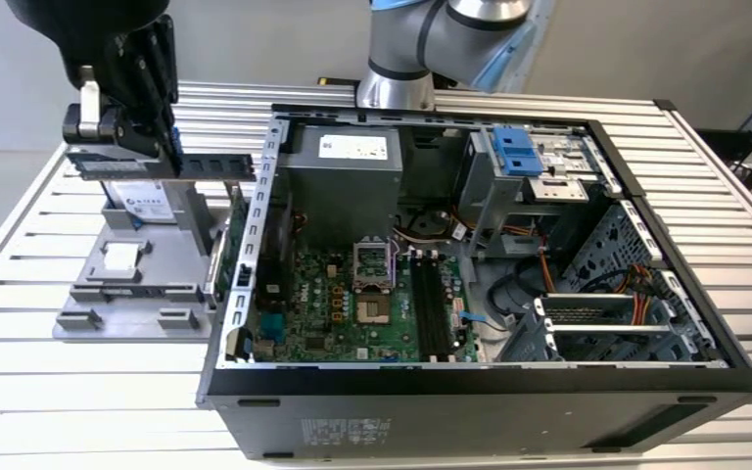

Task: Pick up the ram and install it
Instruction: 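Pick up the ram and move it above insertion slot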

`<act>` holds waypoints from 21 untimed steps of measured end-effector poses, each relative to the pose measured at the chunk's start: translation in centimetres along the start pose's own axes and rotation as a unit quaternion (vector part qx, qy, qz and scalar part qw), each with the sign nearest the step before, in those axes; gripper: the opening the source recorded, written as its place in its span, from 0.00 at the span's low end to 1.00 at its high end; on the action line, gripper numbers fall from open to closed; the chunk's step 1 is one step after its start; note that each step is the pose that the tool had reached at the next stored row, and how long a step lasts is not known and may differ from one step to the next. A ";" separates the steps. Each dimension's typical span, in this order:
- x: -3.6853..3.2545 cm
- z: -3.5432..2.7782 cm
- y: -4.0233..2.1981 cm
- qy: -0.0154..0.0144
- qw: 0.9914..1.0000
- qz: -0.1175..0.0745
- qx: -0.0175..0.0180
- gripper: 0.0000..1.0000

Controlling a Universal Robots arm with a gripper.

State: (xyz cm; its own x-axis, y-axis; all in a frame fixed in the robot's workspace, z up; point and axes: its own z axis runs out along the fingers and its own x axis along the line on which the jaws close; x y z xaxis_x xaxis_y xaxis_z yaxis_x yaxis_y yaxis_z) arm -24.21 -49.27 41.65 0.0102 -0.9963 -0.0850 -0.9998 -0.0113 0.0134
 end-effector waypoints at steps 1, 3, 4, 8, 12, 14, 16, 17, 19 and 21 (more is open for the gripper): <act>0.00 0.00 -0.11 0.000 1.000 0.000 0.000 0.00; 0.00 0.00 -0.30 0.000 1.000 0.000 0.000 0.00; 0.00 -0.01 -0.39 0.000 1.000 0.000 0.000 0.00; 0.01 0.00 -0.70 0.000 1.000 0.000 0.000 0.00; 0.01 -0.01 -1.05 0.000 1.000 0.000 0.000 0.00; 0.02 -0.02 -1.25 0.000 1.000 0.000 0.000 0.00; 0.02 -0.02 -1.43 0.000 1.000 0.000 0.000 0.00; 0.02 -0.02 -1.52 0.000 1.000 0.000 0.000 0.00; 0.02 -0.02 -1.71 0.000 1.000 0.000 0.000 0.00; 0.02 -0.03 -1.91 0.000 1.000 0.000 0.000 0.00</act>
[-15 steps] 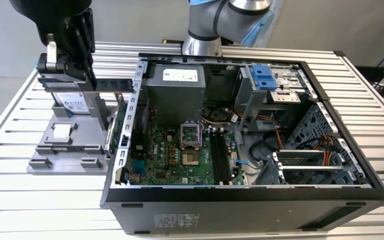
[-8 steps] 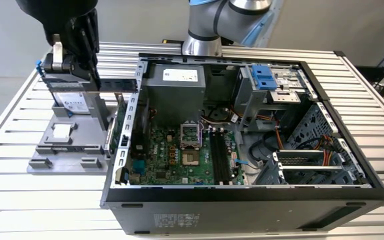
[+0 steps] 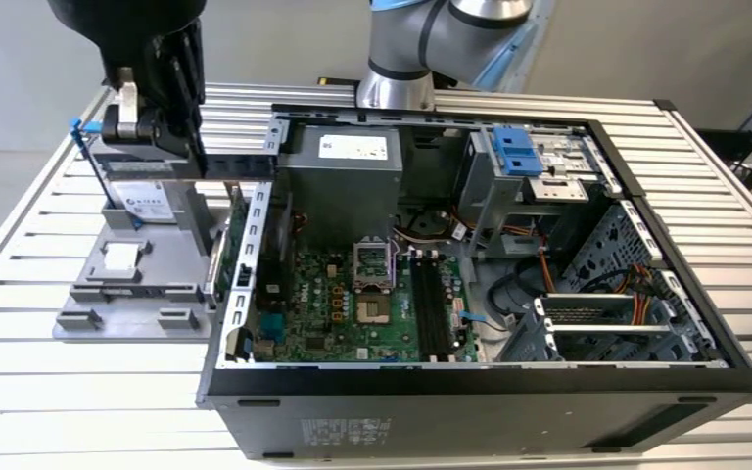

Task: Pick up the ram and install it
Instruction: 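Pick up the ram and move it above insertion slot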

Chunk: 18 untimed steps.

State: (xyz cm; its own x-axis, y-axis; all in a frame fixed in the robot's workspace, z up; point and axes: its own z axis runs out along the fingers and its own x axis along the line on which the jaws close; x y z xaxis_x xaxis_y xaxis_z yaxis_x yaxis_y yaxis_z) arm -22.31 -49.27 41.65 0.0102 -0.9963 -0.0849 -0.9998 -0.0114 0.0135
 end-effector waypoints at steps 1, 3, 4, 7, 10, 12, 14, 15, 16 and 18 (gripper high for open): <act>0.00 0.00 -0.10 0.000 1.000 0.000 0.000 0.00; 0.00 0.00 -0.29 0.000 1.000 0.000 0.000 0.00; 0.00 -0.01 -0.40 0.000 1.000 0.000 0.000 0.00; 0.01 -0.02 -0.93 0.000 1.000 0.000 0.000 0.00; 0.01 -0.03 -1.63 0.000 1.000 0.000 0.000 0.00; 0.02 -0.03 -2.11 0.000 1.000 0.000 0.000 0.00; 0.02 -0.03 -2.43 0.000 1.000 0.000 0.000 0.00; 0.02 -0.04 -2.55 0.000 1.000 0.000 0.000 0.00; 0.03 -0.04 -2.72 0.000 1.000 0.000 0.000 0.00; 0.03 -0.04 -3.04 0.000 1.000 0.003 0.000 0.00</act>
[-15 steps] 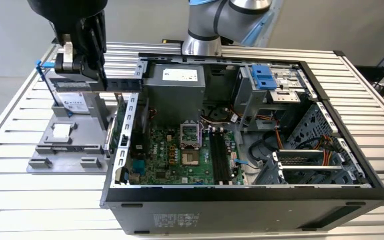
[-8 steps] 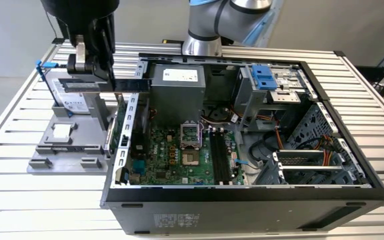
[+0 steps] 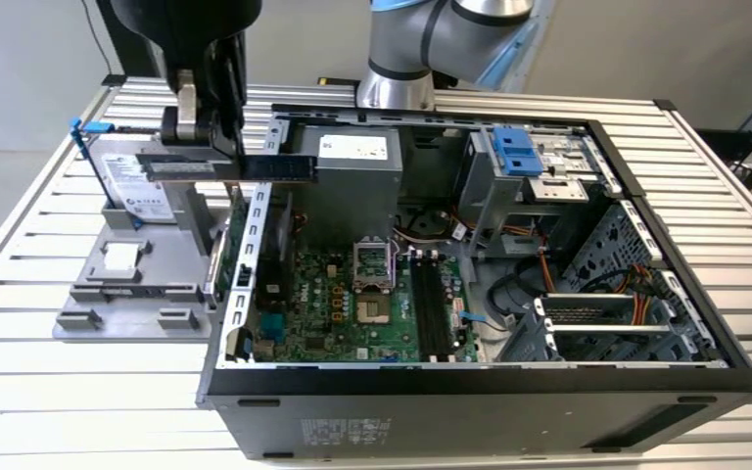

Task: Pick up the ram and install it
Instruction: 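Pick up the ram and move it above insertion slot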

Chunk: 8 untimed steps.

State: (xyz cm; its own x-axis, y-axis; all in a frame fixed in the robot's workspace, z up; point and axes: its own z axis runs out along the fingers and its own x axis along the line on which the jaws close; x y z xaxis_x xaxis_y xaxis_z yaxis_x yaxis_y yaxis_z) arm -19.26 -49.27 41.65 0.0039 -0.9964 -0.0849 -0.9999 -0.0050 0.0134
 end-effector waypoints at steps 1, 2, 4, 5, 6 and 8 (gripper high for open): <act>0.00 0.00 -0.06 0.000 1.000 0.003 0.000 0.00; 0.00 0.01 -0.07 0.000 1.000 0.009 0.001 0.00; 0.00 0.02 -0.09 0.000 1.000 0.022 0.002 0.00; -0.02 0.02 -0.11 0.000 1.000 0.028 0.002 0.00; -0.04 0.01 -0.21 0.000 1.000 0.031 0.003 0.00; -0.04 0.02 -0.56 0.000 0.999 0.033 0.003 0.00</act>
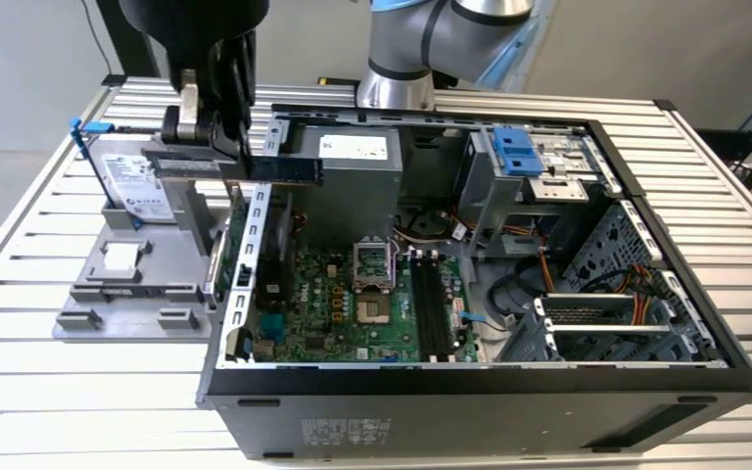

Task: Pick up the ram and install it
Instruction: 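Pick up the ram and move it above insertion slot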

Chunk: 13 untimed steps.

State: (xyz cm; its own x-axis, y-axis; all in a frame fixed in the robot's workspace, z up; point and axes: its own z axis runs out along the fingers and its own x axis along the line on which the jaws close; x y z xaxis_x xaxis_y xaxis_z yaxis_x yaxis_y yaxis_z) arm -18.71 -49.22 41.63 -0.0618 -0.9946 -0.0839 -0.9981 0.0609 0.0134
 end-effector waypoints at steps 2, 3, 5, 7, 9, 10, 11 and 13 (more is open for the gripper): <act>-0.04 -0.01 -0.52 0.000 1.000 0.000 0.000 0.00; -0.05 -0.01 -0.72 0.000 1.000 0.000 0.000 0.00; -0.07 -0.01 -1.10 0.000 1.000 0.000 0.000 0.00; -0.09 -0.02 -1.34 0.000 1.000 0.000 0.000 0.00; -0.08 -0.01 -1.38 0.000 1.000 0.000 0.000 0.00; -0.09 -0.01 -1.40 0.000 1.000 0.000 0.000 0.00; -0.09 -0.01 -1.43 0.000 1.000 0.000 0.000 0.00; -0.09 0.00 -1.45 0.000 1.000 0.000 0.000 0.00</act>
State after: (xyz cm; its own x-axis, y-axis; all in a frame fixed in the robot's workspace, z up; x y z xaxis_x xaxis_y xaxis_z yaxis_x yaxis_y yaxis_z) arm -17.26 -49.22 41.61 -0.0619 -0.9946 -0.0831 -0.9980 0.0610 0.0133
